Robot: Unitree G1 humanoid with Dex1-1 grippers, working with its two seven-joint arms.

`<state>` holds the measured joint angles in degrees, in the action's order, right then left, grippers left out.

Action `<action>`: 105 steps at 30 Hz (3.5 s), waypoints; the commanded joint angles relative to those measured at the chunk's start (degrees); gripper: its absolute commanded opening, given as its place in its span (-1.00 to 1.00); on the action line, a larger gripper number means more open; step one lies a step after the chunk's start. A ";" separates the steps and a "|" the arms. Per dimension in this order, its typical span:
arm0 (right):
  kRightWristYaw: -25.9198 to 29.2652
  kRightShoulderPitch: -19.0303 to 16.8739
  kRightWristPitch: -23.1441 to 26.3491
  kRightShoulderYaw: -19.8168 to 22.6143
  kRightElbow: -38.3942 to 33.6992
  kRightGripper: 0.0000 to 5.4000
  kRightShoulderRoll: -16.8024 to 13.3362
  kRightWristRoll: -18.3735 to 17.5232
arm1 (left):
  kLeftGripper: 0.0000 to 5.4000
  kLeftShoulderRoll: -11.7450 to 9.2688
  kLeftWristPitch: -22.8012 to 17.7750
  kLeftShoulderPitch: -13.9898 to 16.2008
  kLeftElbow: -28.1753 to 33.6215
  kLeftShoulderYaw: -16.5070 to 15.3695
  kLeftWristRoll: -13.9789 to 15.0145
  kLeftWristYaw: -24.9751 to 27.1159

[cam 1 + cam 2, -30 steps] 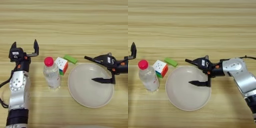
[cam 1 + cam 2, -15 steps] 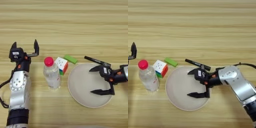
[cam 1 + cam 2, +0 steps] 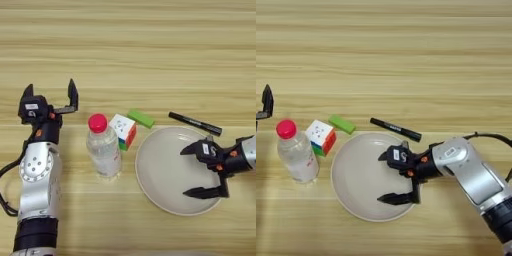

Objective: Move the objects on the table

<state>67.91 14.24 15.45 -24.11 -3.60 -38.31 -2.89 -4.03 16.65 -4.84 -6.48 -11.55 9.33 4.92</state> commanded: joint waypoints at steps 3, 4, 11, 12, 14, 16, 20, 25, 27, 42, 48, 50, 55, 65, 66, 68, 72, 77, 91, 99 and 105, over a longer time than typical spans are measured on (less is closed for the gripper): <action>-1.15 1.78 -1.09 -1.68 4.06 0.99 -0.11 3.58 | 1.00 0.11 0.49 -0.54 -0.17 0.19 -0.14 -0.28; -1.14 1.99 -1.35 -1.68 4.72 0.99 -0.30 3.79 | 1.00 0.14 0.46 -0.51 -0.11 0.21 -0.14 -0.28; -0.97 2.72 -2.99 -1.05 8.03 0.99 -2.08 4.42 | 1.00 0.23 0.55 -0.60 -0.28 0.24 -0.12 -0.31; -0.89 2.70 -3.16 -0.89 8.37 0.99 -2.38 4.40 | 1.00 0.22 0.56 -0.61 -0.31 0.24 -0.12 -0.29; -0.75 2.56 -3.52 -0.59 8.94 0.99 -2.95 4.45 | 1.00 0.20 0.56 -0.66 -0.37 0.23 -0.11 -0.28; -0.53 2.28 -3.82 -0.26 9.31 0.99 -3.60 4.41 | 1.00 0.22 0.56 -0.75 -0.46 0.25 -0.14 -0.31; -0.32 1.64 -4.35 0.34 9.84 0.99 -4.86 4.20 | 1.00 0.26 0.68 -0.83 -0.66 0.28 -0.18 -0.34; 0.20 0.47 -4.74 1.07 10.28 0.99 -6.77 4.15 | 1.00 0.26 0.70 -0.85 -0.73 0.29 -0.14 -0.30; 0.41 0.08 -4.95 1.38 10.44 0.99 -7.52 4.05 | 1.00 0.27 0.74 -0.88 -0.82 0.29 -0.14 -0.30; 1.77 -1.46 -6.60 3.23 13.74 0.99 -11.17 4.63 | 1.00 0.21 0.87 -1.12 -1.29 0.28 -0.14 -0.22; 1.83 -1.33 -7.64 3.73 15.90 0.99 -12.10 5.11 | 1.00 0.16 0.86 -1.20 -1.37 0.25 -0.16 -0.22; 1.79 -1.31 -7.95 3.76 16.35 0.99 -12.22 5.17 | 1.00 0.17 0.87 -1.20 -1.36 0.25 -0.17 -0.23; 1.70 -1.10 -8.49 3.93 17.36 0.99 -12.52 5.19 | 1.00 0.23 0.87 -1.14 -1.21 0.29 -0.21 -0.31; 2.32 -0.92 -7.65 5.43 15.01 0.99 -12.17 3.02 | 1.00 0.21 0.98 -1.16 -1.30 0.23 -0.18 -0.31; 2.45 -0.98 -7.32 5.77 14.05 0.99 -12.08 2.54 | 1.00 0.18 0.98 -1.16 -1.32 0.21 -0.17 -0.29; 2.69 -1.08 -6.65 6.43 12.23 0.99 -11.97 1.65 | 1.00 0.14 1.00 -1.17 -1.38 0.19 -0.16 -0.26; 3.16 -1.15 -4.92 7.73 9.08 0.99 -11.78 0.05 | 1.00 0.09 1.06 -1.17 -1.45 0.14 -0.16 -0.23; 2.99 -1.05 -4.08 8.17 7.72 0.99 -11.78 0.02 | 1.00 0.08 1.09 -1.15 -1.44 0.14 -0.16 -0.23; 3.06 0.59 -3.17 9.69 6.72 0.99 -11.33 -1.04 | 1.00 -0.10 1.23 -1.25 -1.75 -0.02 -0.07 -0.11; 2.68 2.19 -0.14 13.41 2.42 0.99 -8.97 -7.36 | 1.00 -0.05 1.26 -1.33 -1.82 0.00 -0.13 -0.17; -0.15 2.88 4.79 16.71 -5.67 0.99 -2.96 -16.76 | 1.00 -0.01 1.27 -1.31 -1.76 0.03 -0.16 -0.22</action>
<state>68.93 16.57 18.22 -8.41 -5.27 -43.51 -16.34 -3.88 17.35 -5.53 -7.91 -11.62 9.33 4.80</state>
